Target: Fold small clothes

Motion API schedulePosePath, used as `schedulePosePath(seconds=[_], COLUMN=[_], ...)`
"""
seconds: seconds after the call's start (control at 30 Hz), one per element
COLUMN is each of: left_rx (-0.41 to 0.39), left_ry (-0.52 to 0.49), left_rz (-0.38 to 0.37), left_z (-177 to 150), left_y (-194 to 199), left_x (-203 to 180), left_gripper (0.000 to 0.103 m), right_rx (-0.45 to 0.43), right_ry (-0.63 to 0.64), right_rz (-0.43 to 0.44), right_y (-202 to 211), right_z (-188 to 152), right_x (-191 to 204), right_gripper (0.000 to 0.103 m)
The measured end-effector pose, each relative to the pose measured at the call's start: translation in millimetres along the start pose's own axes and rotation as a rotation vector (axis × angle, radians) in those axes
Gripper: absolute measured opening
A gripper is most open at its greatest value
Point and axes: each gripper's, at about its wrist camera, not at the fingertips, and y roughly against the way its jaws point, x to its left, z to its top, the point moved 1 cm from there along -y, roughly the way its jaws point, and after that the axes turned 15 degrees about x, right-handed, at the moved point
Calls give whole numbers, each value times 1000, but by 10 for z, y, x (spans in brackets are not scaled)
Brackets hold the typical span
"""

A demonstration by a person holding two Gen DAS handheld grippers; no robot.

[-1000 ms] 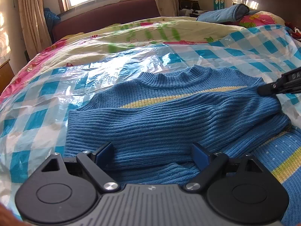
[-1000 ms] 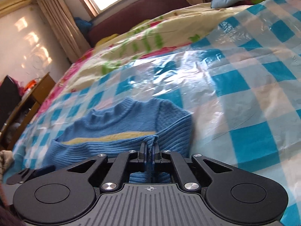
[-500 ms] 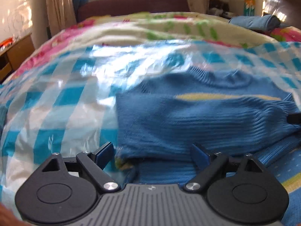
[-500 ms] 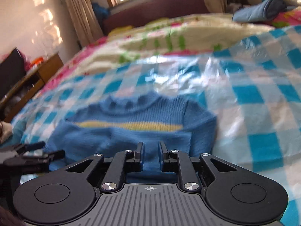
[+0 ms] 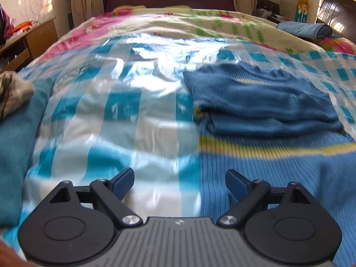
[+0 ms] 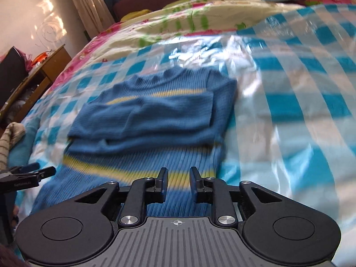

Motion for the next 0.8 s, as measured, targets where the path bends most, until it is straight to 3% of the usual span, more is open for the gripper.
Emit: schedulePosePath(seconds=[0.23, 0.3, 0.37, 0.5, 0.8], left_rx=[48, 58, 62, 72, 96], left_ry=[-29, -29, -25, -39, -36], left_rz=[-29, -38, -57, -88, -145], left_z=[-445, -523, -582, -646, -664], left_y=[317, 376, 430, 468, 449], left_x=[67, 72, 80, 47, 37], left_gripper=[94, 94, 94, 94, 94], right_rx=[110, 150, 168, 191, 224], right_ry=[-38, -48, -49, -65, -130], right_rz=[56, 77, 78, 79, 179], right_y=[300, 353, 396, 433, 312], right_z=[-581, -712, -813, -947, -1046], right_x=[7, 9, 14, 5, -40], right_gripper=[25, 32, 32, 33, 39])
